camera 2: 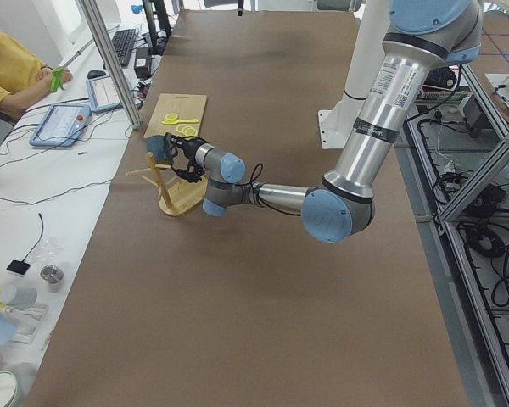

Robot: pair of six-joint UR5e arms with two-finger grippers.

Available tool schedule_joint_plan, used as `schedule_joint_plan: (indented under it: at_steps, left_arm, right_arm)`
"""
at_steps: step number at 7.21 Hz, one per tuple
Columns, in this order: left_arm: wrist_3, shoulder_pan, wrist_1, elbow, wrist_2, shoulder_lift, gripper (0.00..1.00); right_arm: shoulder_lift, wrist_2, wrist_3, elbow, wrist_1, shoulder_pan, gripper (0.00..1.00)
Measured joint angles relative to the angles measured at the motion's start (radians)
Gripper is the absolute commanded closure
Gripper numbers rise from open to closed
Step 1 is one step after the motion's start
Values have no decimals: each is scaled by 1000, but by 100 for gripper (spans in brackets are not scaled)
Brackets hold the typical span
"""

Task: Hang cup on storage rack
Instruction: 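Hook the mug handle onto a stand peg and open the left gripper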

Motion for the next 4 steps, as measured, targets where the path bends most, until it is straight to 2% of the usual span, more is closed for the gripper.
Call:
schedule_joint_plan:
  at_steps: [1,4]
  left_arm:
    - [1,0,0,-2,-1,0,2]
    - [56,-6,-58,-32,-20,49,2]
  right_arm:
    - [-1,0,0,0,0,0,0]
    - [1,0,0,0,0,0,0]
